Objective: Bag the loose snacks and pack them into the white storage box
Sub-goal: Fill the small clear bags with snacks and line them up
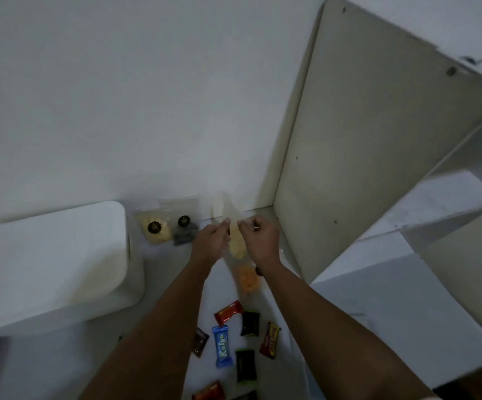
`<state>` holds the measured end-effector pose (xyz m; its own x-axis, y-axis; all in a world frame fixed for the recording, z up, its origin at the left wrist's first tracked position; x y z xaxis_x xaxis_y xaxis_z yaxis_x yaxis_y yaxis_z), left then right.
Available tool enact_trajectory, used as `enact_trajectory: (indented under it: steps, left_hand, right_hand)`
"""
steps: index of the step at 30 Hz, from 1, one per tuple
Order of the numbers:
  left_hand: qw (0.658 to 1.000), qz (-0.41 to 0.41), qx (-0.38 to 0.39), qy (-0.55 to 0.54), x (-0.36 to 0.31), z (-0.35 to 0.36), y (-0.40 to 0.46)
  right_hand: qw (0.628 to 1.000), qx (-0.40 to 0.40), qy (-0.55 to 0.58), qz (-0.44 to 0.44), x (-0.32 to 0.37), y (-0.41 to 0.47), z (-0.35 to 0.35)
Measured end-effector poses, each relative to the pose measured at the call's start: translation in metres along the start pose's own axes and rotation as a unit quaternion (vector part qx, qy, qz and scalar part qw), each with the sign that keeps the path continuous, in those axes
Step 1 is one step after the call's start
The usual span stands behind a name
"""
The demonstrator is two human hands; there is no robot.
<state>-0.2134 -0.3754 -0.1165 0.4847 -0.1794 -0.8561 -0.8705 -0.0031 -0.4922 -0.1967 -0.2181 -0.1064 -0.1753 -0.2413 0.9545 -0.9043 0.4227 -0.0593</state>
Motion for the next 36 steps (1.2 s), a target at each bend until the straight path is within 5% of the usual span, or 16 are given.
enact_trajectory:
  steps: [11, 26, 36]
  left_hand:
    - [0.996, -0.048, 0.025, -0.077, 0.037, -0.071, -0.137]
    - [0.991, 0.012, 0.031, -0.131, 0.082, -0.105, -0.234]
    - [0.991, 0.057, 0.122, -0.008, 0.092, -0.095, -0.247]
  right_hand:
    - [0.988, 0.059, -0.048, -0.137, 0.048, -0.166, 0.003]
    - [0.978, 0.066, -0.109, -0.167, 0.053, -0.285, -0.007]
    - [0.984, 0.175, 0.01, -0.018, 0.029, -0.301, -0.015]
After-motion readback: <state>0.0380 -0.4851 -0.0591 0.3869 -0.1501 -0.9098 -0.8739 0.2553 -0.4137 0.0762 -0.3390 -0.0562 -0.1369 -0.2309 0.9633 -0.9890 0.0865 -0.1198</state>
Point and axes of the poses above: each hand's wrist, its own y-axis towards the middle knuckle, its own z-axis out of the palm, x = y × z, the point moved 7 cm from there along y, towards the middle knuckle
